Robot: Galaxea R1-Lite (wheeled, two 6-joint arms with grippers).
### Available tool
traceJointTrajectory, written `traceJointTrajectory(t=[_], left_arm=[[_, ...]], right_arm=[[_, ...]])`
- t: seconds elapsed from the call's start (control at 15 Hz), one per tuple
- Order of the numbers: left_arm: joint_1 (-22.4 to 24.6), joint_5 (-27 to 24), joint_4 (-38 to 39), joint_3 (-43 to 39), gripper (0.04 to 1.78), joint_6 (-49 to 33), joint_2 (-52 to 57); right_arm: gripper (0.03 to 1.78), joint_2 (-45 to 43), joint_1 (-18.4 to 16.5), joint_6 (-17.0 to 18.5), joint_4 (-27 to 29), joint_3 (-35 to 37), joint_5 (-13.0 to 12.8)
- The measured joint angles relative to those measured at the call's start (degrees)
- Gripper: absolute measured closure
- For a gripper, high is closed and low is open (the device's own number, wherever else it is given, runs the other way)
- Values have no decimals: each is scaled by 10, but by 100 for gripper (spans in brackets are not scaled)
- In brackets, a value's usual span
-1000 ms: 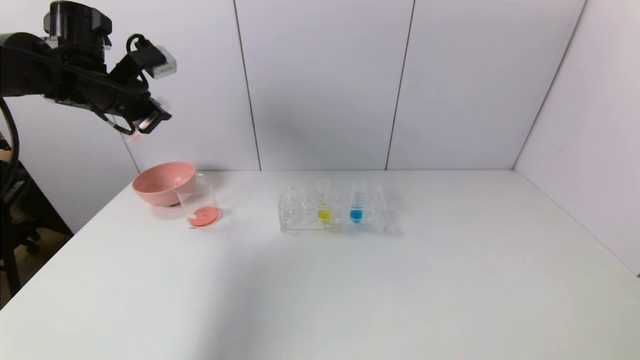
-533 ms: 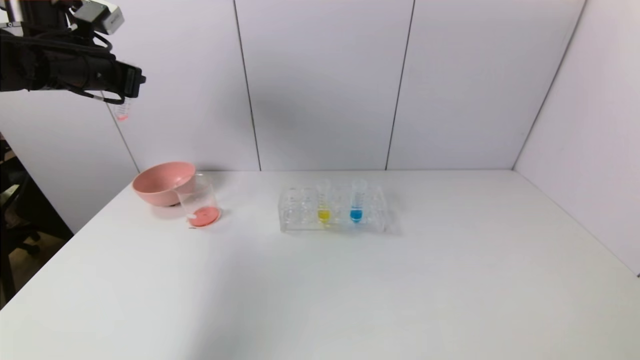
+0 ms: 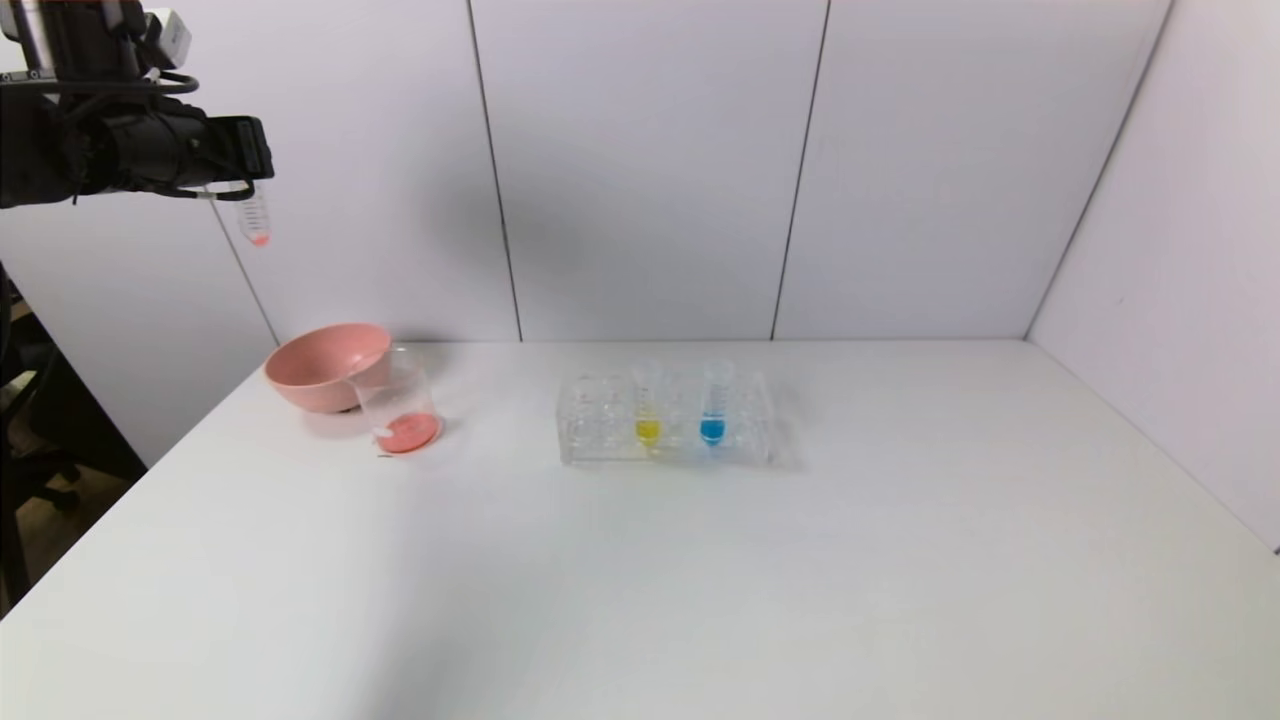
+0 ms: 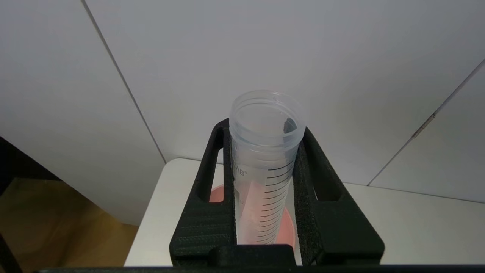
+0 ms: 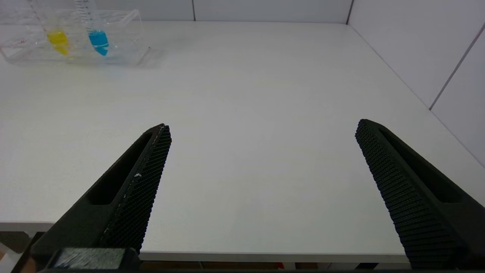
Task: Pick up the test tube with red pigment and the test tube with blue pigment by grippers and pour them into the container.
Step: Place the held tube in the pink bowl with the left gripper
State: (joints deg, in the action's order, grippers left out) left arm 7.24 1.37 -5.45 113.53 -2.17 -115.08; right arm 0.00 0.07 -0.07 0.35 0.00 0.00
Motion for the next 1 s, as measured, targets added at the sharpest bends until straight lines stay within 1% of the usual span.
traceJointTrajectory(t=[0.2,0.27,0.4,0.6,0.8,1.0], left_arm=[[2,0,5,-5,137,-3,-26],[3,0,17,-9,137,-3,-37],[6,0,66,-20,137,-3,-63],[15,-1,142,-60,137,-2,-101],[20,-1,178,-95,137,1,-134],[22,-2,212,-113,137,5,-160]], right_arm=[[4,0,0,0,0,0,0],[4,0,0,0,0,0,0],[4,0,0,0,0,0,0],[4,0,0,0,0,0,0],[4,0,0,0,0,0,0],[4,0,0,0,0,0,0]])
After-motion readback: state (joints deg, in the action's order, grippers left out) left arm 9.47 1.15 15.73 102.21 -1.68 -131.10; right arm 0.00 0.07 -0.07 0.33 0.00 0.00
